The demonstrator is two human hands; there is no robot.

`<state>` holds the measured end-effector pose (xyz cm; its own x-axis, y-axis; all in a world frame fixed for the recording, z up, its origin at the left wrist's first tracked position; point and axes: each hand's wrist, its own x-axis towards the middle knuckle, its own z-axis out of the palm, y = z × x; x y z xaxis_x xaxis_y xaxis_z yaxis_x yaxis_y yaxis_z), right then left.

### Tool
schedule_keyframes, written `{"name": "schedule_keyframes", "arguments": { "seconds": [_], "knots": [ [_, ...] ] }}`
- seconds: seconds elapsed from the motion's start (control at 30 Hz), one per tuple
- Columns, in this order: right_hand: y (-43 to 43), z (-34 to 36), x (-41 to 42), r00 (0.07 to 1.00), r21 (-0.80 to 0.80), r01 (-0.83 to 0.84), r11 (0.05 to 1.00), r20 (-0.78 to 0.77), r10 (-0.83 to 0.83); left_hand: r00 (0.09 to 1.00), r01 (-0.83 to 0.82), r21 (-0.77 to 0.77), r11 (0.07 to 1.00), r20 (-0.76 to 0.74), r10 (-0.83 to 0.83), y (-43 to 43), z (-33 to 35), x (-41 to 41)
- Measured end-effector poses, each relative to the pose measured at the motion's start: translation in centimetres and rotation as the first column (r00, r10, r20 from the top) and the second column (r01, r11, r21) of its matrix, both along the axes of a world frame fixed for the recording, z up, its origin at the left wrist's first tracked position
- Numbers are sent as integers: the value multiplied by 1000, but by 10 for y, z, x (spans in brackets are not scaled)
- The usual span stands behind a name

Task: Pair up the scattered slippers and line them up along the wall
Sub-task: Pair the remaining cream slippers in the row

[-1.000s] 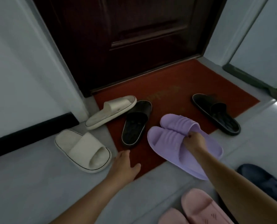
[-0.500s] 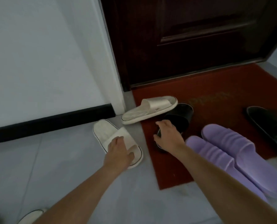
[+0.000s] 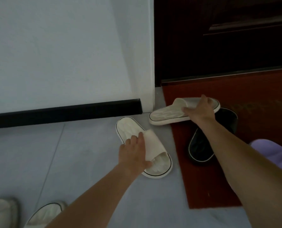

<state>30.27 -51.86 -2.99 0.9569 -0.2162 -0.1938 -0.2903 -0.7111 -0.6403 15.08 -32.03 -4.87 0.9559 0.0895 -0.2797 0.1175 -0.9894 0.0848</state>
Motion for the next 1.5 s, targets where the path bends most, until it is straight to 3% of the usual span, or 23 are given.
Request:
{"name": "schedule_keyframes", "arguments": {
  "seconds": [0.23,0.4,0.47,0.57,0.7,0.8,0.87,0.97,1.07,1.2,1.27,1.33,1.43,1.5],
  "knots": [
    [3,6,-24,990,71,57,996,123,-66,1000,1,-90,996,17,0,5,4,-22],
    [0,15,-69,967,-42,-151,988,199,157,1000,27,-127,992,19,-25,16,19,-61],
    [-1,20,-83,969,-11,-141,990,201,140,998,-64,-201,978,-21,61,13,25,-79],
    [2,31,-96,987,173,19,985,157,-46,948,-314,-405,859,-93,303,-7,31,-94],
    [23,36,-127,983,327,168,930,11,-182,872,-459,-625,631,-180,456,-50,32,-112],
    [44,27,-164,990,367,138,920,-85,-114,841,-492,-681,543,-209,499,-76,29,-130],
    [55,17,-189,997,352,11,936,-75,17,829,-514,-704,489,-263,493,-84,28,-141],
    [62,4,-216,970,238,-205,949,-78,230,894,-437,-699,566,-271,356,-83,19,-152],
    [53,-4,-223,900,1,-390,921,-213,381,922,-385,-674,630,-258,288,-68,11,-151],
    [32,5,-212,912,-47,-360,932,-229,341,901,-405,-648,645,-162,403,-44,9,-132],
    [15,10,-207,934,-82,-302,950,-227,278,938,-326,-533,781,-80,336,-35,6,-117],
    [-1,8,-208,914,-129,-305,944,-320,251,976,-209,-362,909,-129,174,-28,2,-104],
    [-8,-4,-220,852,-11,-347,938,-422,310,962,-114,-303,946,-273,28,-30,-4,-94],
    [-1,-8,-222,850,141,-287,948,-419,319,966,-50,-266,963,-259,-21,-35,-8,-91]
  ]
}}
